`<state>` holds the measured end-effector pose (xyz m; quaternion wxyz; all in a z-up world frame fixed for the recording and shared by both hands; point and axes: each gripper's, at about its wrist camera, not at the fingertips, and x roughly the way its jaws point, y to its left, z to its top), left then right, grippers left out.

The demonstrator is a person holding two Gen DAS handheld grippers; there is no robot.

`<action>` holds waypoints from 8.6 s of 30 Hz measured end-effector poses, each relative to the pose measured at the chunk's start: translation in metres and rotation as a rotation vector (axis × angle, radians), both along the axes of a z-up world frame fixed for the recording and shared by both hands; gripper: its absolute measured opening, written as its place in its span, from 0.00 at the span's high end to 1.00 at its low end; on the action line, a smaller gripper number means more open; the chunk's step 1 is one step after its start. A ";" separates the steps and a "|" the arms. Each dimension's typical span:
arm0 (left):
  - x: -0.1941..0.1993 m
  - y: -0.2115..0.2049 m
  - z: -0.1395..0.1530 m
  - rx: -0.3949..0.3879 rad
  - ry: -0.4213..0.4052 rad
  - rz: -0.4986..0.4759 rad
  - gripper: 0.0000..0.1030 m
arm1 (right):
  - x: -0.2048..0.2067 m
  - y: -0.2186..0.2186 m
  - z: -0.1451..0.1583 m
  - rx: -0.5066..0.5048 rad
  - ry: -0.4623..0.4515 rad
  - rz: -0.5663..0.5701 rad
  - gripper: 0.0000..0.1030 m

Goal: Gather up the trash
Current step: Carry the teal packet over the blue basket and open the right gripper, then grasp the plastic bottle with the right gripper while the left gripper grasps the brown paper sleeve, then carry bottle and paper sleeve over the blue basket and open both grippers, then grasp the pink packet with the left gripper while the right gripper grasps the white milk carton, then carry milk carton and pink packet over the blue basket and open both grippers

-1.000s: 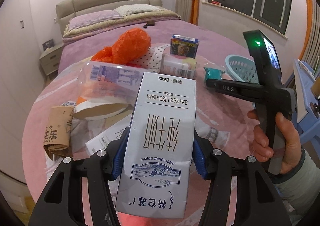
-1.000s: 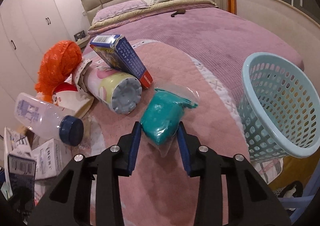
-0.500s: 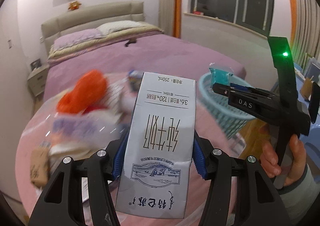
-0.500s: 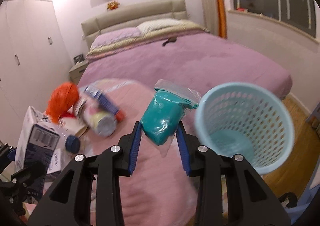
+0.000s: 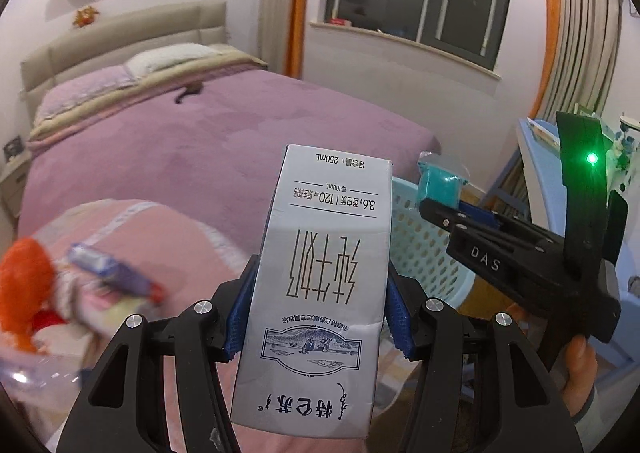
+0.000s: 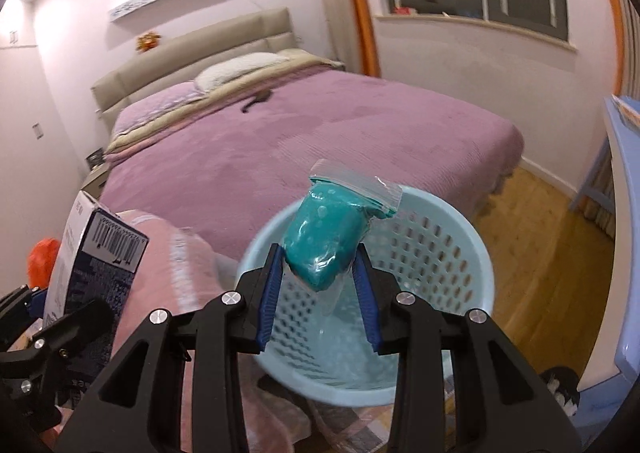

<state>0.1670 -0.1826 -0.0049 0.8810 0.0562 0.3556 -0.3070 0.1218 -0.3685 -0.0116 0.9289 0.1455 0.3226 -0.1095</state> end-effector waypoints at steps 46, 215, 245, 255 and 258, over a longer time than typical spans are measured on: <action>-0.116 0.268 0.009 -0.016 -0.106 0.589 0.24 | 0.079 0.024 -0.091 -0.505 0.165 -0.201 0.38; -0.189 0.288 -0.066 0.024 0.154 0.533 0.27 | 0.041 0.334 -0.021 0.006 0.138 0.980 0.39; -0.177 0.349 -0.066 -0.062 0.162 0.687 0.63 | -0.061 0.369 -0.055 -0.206 0.191 1.200 0.31; -0.165 0.340 -0.050 -0.049 0.124 0.656 0.63 | -0.053 0.373 -0.047 -0.157 0.153 1.127 0.49; -0.158 0.331 -0.043 -0.046 0.106 0.632 0.63 | -0.047 0.355 -0.040 -0.130 0.135 1.081 0.50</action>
